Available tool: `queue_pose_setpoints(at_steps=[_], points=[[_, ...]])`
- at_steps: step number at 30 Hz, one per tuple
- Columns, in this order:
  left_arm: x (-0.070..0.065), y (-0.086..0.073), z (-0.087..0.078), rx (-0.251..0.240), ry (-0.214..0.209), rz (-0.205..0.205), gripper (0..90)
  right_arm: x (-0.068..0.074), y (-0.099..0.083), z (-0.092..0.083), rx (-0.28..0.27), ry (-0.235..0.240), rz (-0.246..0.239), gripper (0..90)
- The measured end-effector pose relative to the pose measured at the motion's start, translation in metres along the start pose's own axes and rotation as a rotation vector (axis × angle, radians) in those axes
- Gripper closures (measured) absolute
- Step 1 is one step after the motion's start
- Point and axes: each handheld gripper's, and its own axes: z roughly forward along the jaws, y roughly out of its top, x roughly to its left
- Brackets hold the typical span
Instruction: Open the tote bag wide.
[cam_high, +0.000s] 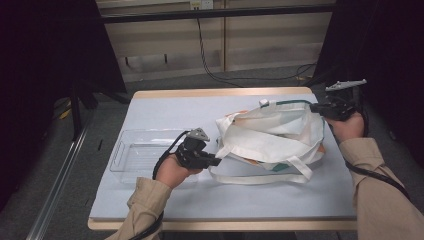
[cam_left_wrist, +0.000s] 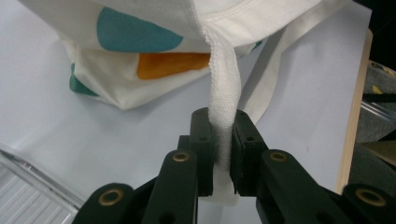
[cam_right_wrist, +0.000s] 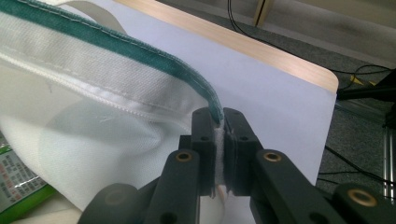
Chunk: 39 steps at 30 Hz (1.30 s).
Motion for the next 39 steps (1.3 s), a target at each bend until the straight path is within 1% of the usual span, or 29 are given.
queue_pose_setpoints(at_steps=[1, 2, 3, 4, 5, 6, 7, 9, 10, 11, 12, 13, 15, 18, 20, 21, 22, 23, 24, 26, 28, 31, 33, 34, 35, 37, 38, 39], points=[[0.000, 0.001, 0.000, -0.010, -0.008, 0.004, 79.2, 0.000, 0.000, -0.001, -0.004, 0.002, -0.006, 84.1], [0.000, 0.001, 0.000, -0.010, -0.008, 0.004, 77.2, 0.000, 0.001, -0.002, -0.010, 0.007, -0.013, 84.1], [-0.002, 0.004, 0.000, -0.030, -0.003, -0.002, 73.6, 0.001, 0.001, -0.004, -0.010, 0.009, -0.011, 84.1], [-0.002, 0.006, -0.001, -0.034, 0.001, 0.001, 69.6, 0.001, 0.002, -0.005, -0.014, 0.012, -0.013, 84.1], [-0.002, 0.007, -0.001, -0.051, 0.002, -0.002, 65.3, 0.002, 0.002, -0.006, -0.013, 0.012, -0.015, 84.1], [-0.002, 0.009, -0.002, -0.060, 0.005, -0.013, 61.4, 0.003, 0.002, -0.007, -0.015, 0.013, -0.015, 84.1], [-0.002, 0.010, -0.002, -0.077, 0.003, -0.016, 59.9, 0.003, 0.003, -0.008, -0.017, 0.009, -0.022, 84.1], [-0.003, 0.012, -0.003, -0.079, 0.010, -0.015, 55.3, 0.005, 0.003, -0.009, -0.021, 0.014, -0.023, 84.1], [-0.003, 0.016, -0.003, -0.093, 0.012, -0.029, 54.6, 0.005, 0.003, -0.009, -0.020, 0.016, -0.026, 84.1], [-0.003, 0.016, -0.003, -0.093, 0.012, -0.029, 54.1, 0.006, 0.003, -0.010, -0.023, 0.017, -0.023, 84.1], [-0.004, 0.019, -0.001, -0.098, 0.028, -0.052, 53.0, 0.007, 0.003, -0.010, -0.023, 0.015, -0.030, 84.1], [-0.003, 0.020, 0.000, -0.087, 0.032, -0.061, 53.2, 0.008, 0.002, -0.010, -0.025, 0.011, -0.029, 84.1], [-0.002, 0.022, 0.003, -0.087, 0.052, -0.086, 55.0, 0.008, 0.003, -0.011, -0.026, 0.018, -0.031, 84.1], [-0.001, 0.025, 0.006, -0.106, 0.060, -0.121, 63.1, 0.008, 0.003, -0.011, -0.022, 0.016, -0.033, 84.1], [-0.001, 0.026, 0.007, -0.104, 0.065, -0.121, 70.8, 0.008, 0.003, -0.012, -0.019, 0.009, -0.037, 84.1], [0.000, 0.026, 0.008, -0.093, 0.072, -0.112, 75.7, 0.008, 0.003, -0.011, -0.020, 0.012, -0.037, 84.1], [0.000, 0.026, 0.008, -0.088, 0.069, -0.116, 79.4, 0.007, 0.003, -0.011, -0.019, 0.013, -0.036, 84.1], [0.000, 0.026, 0.009, -0.092, 0.065, -0.115, 81.9, 0.007, 0.003, -0.011, -0.018, 0.012, -0.038, 84.1], [0.000, 0.025, 0.009, -0.085, 0.063, -0.111, 84.3, 0.006, 0.003, -0.011, -0.015, 0.010, -0.037, 84.1], [0.000, 0.025, 0.008, -0.067, 0.060, -0.100, 85.0, 0.006, 0.003, -0.010, -0.008, 0.001, -0.035, 84.1], [0.000, 0.023, 0.008, -0.066, 0.056, -0.101, 85.6, 0.005, 0.003, -0.009, -0.005, 0.005, -0.039, 84.1], [-0.001, 0.018, 0.006, -0.040, 0.051, -0.082, 86.5, 0.005, 0.004, -0.005, -0.003, -0.007, -0.044, 84.1], [-0.002, 0.015, 0.006, -0.037, 0.048, -0.085, 86.8, 0.005, 0.004, -0.004, 0.001, -0.013, -0.038, 84.1], [-0.001, 0.013, 0.006, -0.027, 0.046, -0.084, 87.0, 0.005, 0.004, -0.003, 0.002, -0.013, -0.034, 84.1], [-0.001, 0.012, 0.007, -0.030, 0.042, -0.084, 87.1, 0.005, 0.004, -0.002, 0.000, -0.011, -0.036, 84.1], [-0.002, 0.009, 0.008, -0.016, 0.038, -0.082, 87.4, 0.005, 0.004, -0.002, 0.009, -0.007, -0.026, 84.1], [-0.002, 0.008, 0.009, -0.016, 0.039, -0.085, 87.5, 0.004, 0.003, -0.001, 0.007, -0.012, -0.032, 84.1], [-0.002, 0.007, 0.009, -0.005, 0.039, -0.076, 87.6, 0.004, 0.002, -0.001, 0.006, -0.013, -0.032, 84.1]])
